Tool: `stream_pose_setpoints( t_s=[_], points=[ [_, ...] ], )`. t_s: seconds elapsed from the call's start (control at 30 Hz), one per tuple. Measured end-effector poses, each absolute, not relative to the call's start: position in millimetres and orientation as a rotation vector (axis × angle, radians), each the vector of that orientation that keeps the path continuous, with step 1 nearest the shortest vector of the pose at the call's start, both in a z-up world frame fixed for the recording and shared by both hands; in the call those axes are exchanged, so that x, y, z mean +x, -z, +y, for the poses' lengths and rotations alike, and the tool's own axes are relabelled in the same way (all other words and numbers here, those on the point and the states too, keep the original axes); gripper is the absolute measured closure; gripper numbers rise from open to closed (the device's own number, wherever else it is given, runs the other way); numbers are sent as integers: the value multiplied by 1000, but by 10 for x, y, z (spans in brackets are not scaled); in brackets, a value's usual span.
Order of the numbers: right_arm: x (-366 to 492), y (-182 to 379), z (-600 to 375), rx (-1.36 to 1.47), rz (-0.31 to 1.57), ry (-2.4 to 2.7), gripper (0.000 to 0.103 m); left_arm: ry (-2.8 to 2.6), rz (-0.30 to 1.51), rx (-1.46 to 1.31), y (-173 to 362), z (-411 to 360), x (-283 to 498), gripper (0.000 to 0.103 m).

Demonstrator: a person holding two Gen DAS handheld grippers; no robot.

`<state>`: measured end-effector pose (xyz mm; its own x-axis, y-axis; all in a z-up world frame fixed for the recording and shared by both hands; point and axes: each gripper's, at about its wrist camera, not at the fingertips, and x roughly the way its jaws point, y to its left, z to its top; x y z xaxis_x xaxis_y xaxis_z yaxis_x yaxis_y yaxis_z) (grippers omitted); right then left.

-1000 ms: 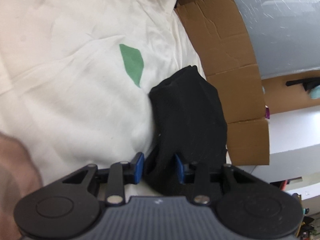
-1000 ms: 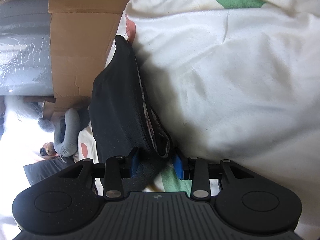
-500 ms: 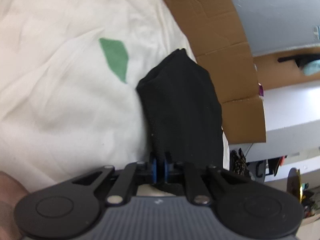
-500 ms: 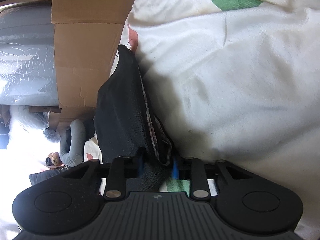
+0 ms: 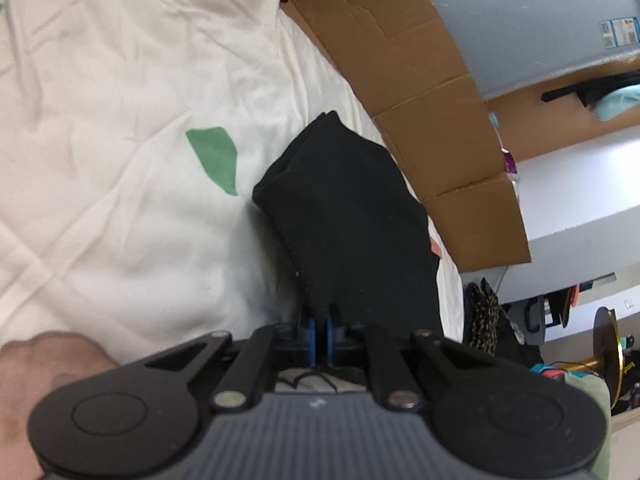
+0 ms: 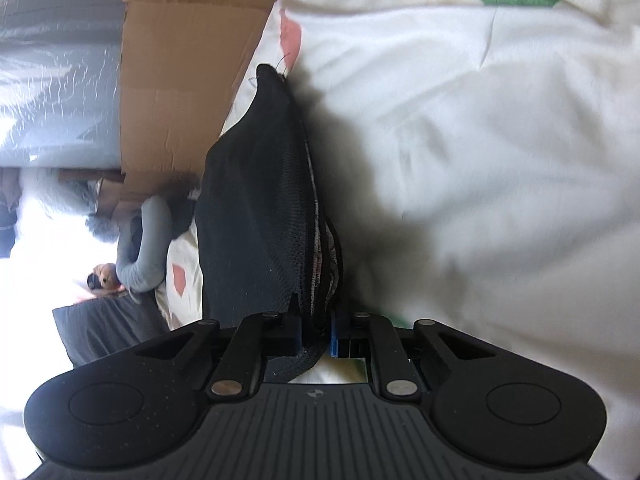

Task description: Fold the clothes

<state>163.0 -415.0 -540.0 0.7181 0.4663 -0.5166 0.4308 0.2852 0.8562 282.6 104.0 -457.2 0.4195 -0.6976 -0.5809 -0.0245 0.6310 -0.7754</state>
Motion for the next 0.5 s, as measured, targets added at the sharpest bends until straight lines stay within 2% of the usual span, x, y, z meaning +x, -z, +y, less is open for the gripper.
stream_pose_setpoints(
  t_s=[0.5],
  points=[
    [1606, 5282, -3626, 1237, 985, -188, 92, 358, 1095, -827, 4429, 1557, 2158, 98]
  ],
)
